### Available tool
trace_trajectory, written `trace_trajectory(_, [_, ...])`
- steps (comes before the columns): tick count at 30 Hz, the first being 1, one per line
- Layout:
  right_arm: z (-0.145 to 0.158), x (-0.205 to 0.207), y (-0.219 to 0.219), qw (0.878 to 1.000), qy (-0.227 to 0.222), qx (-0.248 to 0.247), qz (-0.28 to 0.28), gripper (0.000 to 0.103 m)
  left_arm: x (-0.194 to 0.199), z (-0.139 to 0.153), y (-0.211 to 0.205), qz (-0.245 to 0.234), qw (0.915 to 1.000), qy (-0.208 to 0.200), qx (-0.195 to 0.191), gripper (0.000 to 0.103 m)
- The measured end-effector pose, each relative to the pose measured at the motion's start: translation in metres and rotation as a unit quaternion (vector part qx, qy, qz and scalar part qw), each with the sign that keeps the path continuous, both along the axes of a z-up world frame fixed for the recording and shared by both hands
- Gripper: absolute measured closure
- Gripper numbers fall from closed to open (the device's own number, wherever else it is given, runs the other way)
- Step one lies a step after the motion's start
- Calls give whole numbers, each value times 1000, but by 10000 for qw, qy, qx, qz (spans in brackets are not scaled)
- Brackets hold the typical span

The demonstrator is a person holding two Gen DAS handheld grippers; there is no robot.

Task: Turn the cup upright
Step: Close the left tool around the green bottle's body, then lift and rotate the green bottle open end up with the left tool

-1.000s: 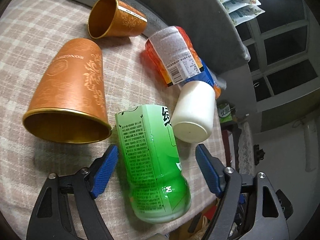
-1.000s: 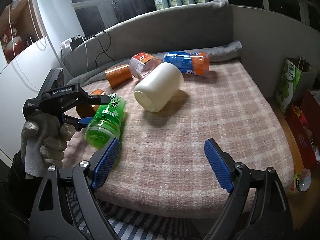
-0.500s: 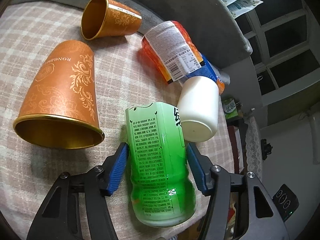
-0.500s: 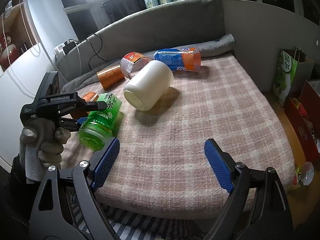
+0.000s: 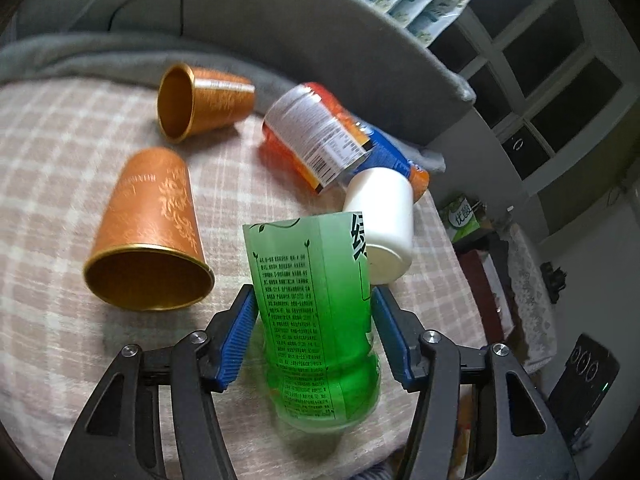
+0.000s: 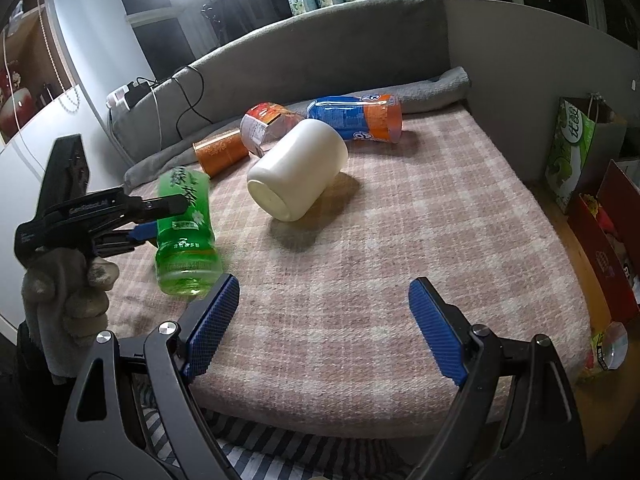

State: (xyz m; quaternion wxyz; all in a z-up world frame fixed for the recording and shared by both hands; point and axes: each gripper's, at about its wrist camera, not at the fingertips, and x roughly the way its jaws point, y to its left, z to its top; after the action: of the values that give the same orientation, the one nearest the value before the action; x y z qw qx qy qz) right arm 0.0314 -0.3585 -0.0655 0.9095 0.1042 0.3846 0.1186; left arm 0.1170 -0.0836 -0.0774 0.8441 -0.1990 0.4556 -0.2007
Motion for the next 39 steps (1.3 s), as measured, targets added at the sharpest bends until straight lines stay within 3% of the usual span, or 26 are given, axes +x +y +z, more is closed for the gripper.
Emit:
trace_trajectory(10, [10,-7,12,9996,-216,-167,-4,14,-17,24,-14,-27,9948,-798,627,46])
trace_trajectory(20, [13,-13,15,9992,-313,-250,-35,14,-23,30,-21,10,9863,-1208,1125,46])
trace_trajectory(39, [12,-12,14,9991,-303,-268,-92,14,-29,19,-30,-104,9782,-1340,1586,46])
